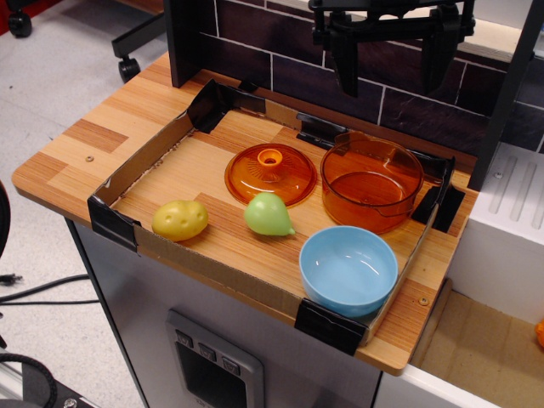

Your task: Put pear in bowl

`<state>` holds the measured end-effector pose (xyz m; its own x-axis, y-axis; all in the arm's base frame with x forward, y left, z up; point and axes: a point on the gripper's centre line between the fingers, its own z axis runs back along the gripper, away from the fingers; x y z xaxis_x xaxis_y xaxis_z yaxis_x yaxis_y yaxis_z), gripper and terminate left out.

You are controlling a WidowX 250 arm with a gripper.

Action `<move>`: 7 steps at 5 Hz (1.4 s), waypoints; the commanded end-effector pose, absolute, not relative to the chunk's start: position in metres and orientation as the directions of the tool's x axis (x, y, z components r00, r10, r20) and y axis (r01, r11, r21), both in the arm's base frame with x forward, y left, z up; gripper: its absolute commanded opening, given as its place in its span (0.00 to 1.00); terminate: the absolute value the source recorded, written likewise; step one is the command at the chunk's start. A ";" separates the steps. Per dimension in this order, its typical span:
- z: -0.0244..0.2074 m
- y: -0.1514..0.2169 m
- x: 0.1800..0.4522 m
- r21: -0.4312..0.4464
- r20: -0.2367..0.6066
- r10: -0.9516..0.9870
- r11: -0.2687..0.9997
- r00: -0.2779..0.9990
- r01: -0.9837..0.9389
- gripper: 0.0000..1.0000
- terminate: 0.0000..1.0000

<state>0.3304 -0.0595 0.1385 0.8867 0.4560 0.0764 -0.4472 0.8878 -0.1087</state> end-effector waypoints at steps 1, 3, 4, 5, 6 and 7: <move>0.138 -0.060 0.330 -0.109 0.076 0.456 0.888 0.887 -0.447 1.00 0.00; 0.137 -0.039 0.294 -0.258 0.080 0.733 0.670 0.676 -0.696 1.00 0.00; 0.133 -0.026 0.283 -0.326 0.054 0.878 0.465 0.475 -0.823 1.00 0.00; 0.121 -0.019 0.279 -0.292 0.083 0.926 0.377 0.370 -0.879 1.00 0.00; 0.107 -0.006 0.275 -0.281 0.086 0.960 0.280 0.267 -0.918 1.00 0.00; 0.090 -0.002 0.272 -0.232 0.084 0.965 0.262 0.249 -0.937 1.00 0.00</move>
